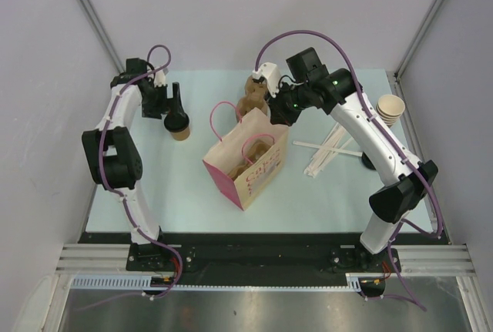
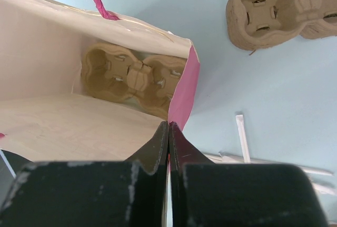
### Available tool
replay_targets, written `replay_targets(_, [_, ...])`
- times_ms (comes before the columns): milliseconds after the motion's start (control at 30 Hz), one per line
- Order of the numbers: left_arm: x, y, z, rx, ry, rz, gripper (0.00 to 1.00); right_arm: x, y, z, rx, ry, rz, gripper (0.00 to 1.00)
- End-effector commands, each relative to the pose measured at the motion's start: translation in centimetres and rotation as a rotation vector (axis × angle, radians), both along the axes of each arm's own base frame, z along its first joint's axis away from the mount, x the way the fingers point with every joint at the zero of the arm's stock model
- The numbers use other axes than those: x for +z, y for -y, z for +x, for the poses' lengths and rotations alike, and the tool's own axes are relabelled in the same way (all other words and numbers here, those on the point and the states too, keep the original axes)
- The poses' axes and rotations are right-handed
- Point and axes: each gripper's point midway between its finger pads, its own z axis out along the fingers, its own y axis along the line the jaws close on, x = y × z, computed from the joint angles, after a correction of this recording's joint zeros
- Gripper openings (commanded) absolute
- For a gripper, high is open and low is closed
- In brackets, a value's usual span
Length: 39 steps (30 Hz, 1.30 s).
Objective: Pack the takeout coffee
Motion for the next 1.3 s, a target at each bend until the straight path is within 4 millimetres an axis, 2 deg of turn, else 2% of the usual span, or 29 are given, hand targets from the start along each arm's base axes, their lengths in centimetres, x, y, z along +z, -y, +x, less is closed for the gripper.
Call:
replay_targets(0, [2.1,0.6,0.2,-0.001,0.057,0.004,1.0,1.9,-0.4,0.4,0.018,0.051,0.042,0.0])
replay_targets(467, [0.1,1.2,0.0,-0.003,0.008,0.036,0.99,1.7,-0.4,0.6,0.015,0.049,0.039,0.0])
replay_targets(733, [-0.5,0.5,-0.2,0.013,-0.01,0.075,0.99,1.5,-0.4,0.6,0.015,0.044,0.036,0.0])
replay_targets(1033, [-1.0,1.4,-0.5,-0.012,-0.015,0.051,0.99,1.5,-0.5,0.7,0.018,0.042,0.038,0.0])
replay_targets(1267, [-1.0,1.3,0.0,-0.006,-0.009,0.059,1.0,1.4,-0.5,0.8,0.017,0.041,0.039,0.0])
